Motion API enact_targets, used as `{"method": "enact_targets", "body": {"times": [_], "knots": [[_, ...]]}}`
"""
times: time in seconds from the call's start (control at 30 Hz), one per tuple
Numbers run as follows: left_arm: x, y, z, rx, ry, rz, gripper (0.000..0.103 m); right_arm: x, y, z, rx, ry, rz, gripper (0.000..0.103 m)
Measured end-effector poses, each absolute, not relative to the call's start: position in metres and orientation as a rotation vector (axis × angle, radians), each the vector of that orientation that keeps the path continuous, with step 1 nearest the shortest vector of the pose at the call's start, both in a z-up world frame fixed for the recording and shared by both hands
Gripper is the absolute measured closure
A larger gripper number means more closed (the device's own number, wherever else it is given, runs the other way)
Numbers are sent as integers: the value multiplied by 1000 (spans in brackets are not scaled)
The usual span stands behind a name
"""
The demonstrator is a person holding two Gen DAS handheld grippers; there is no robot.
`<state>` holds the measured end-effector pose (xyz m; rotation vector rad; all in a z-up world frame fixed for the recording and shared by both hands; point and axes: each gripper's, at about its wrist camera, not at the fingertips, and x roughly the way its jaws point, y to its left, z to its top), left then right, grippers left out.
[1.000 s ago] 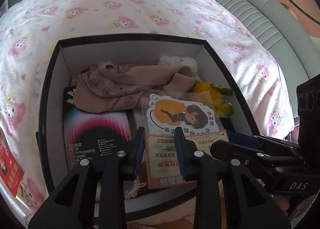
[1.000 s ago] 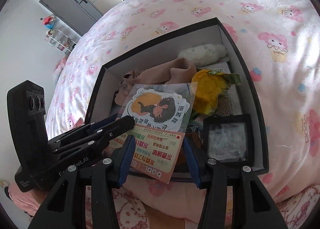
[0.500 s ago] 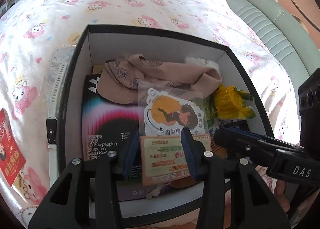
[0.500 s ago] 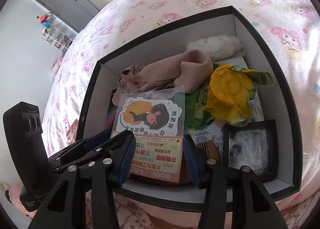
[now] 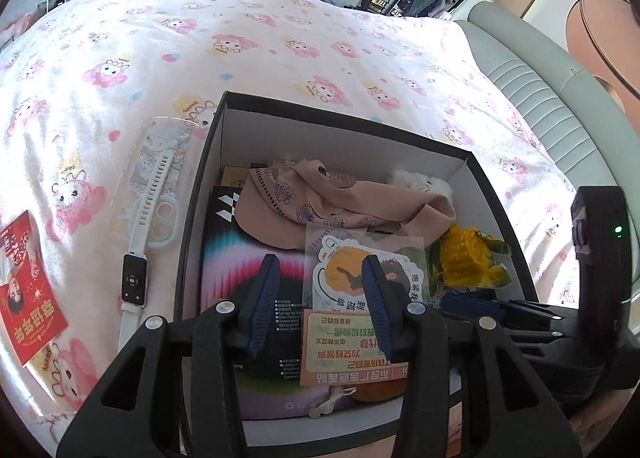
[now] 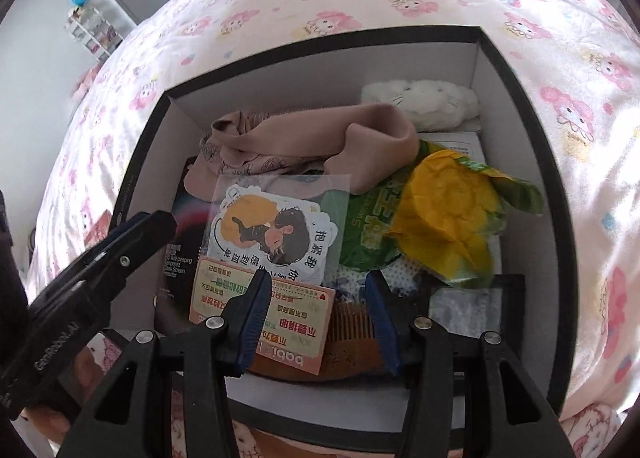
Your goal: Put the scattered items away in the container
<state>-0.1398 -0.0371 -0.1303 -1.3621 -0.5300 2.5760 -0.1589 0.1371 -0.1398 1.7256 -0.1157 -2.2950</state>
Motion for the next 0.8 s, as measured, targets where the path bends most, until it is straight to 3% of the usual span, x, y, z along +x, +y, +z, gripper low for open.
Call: {"method": "enact_targets", "body": {"times": [0.1, 0.3, 0.5, 0.8], "knots": [[-140, -42, -131, -1351, -568, 2554, 60, -163, 125, -154, 1769, -109, -2224, 57], [-142, -53, -131, -1312, -676, 2508, 60, -158, 116, -154, 1697, -270, -2127, 57], [-143, -42, -134, -1306, -693, 2399, 57, -140, 147, -116, 1521, -150, -2462, 57], [-150, -1, -139, -1338, -673, 2128, 57, -125, 212, -92, 1482, -391, -2566, 57]]}}
